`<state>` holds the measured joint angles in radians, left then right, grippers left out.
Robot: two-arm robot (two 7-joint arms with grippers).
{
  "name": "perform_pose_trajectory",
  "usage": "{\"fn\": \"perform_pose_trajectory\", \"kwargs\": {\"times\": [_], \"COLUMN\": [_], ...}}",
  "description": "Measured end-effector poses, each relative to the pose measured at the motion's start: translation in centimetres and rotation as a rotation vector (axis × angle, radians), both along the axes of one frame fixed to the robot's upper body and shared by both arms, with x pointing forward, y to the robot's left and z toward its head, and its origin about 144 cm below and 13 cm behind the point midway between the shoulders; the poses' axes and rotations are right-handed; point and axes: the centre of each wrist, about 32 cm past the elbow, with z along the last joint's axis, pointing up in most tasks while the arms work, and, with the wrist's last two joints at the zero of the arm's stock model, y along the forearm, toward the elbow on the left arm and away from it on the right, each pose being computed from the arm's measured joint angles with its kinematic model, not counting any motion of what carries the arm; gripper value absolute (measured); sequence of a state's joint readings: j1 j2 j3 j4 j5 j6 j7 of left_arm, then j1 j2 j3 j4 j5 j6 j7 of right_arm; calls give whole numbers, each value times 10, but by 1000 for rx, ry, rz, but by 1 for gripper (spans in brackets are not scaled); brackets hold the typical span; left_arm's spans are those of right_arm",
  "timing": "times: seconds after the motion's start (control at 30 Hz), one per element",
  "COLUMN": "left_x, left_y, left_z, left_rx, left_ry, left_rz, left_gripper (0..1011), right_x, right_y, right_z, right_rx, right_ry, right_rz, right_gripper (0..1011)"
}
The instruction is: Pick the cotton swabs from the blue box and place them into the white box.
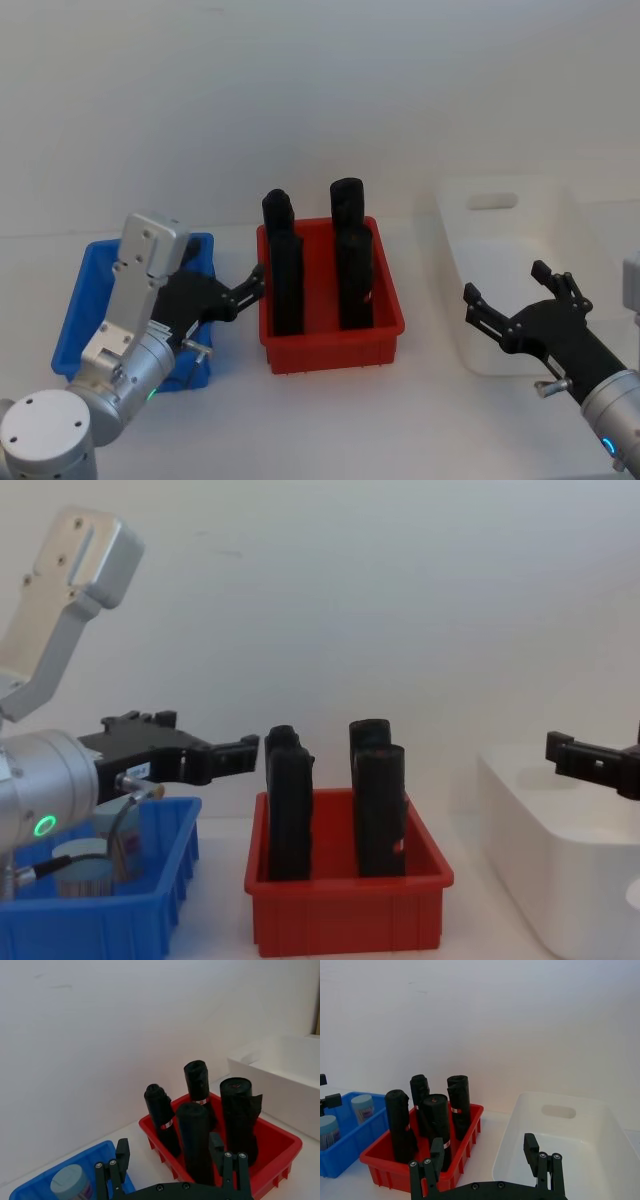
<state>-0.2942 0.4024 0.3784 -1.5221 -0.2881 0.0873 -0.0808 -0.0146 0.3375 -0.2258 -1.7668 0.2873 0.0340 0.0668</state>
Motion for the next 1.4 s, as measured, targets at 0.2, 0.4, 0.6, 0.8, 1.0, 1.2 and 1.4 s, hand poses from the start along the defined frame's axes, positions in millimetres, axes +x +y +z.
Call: {"fn": "perform_pose_trajectory", "kwargs": {"times": [0.2, 0.4, 0.6, 0.8, 1.0, 1.2, 1.4], "left_x": [10, 18, 26, 32, 35, 37, 39], "left_y": [13, 24, 35, 47, 56, 62, 67], "left_z": [-3, -6, -10, -15, -19, -22, -24], "left_rx": [-12, -23, -37, -53, -65, -73, -76], "left_ry": [50, 85, 122, 158, 191, 217, 236], "left_rz": [34, 66, 105, 151, 184, 204, 219], "left_gripper": [1004, 1005, 1004, 1004, 1004, 1004, 1004], "right_x": [0, 0, 0, 0, 0, 0, 0], "right_y": [0, 0, 0, 0, 0, 0, 0], "right_z": [0, 0, 0, 0, 0, 0, 0], "right_rx": [0, 0, 0, 0, 0, 0, 0], "right_ry": [0, 0, 0, 0, 0, 0, 0], "right_rz": [0, 0, 0, 0, 0, 0, 0], "right_gripper": [1002, 1002, 1002, 1002, 1002, 1002, 1002]}}
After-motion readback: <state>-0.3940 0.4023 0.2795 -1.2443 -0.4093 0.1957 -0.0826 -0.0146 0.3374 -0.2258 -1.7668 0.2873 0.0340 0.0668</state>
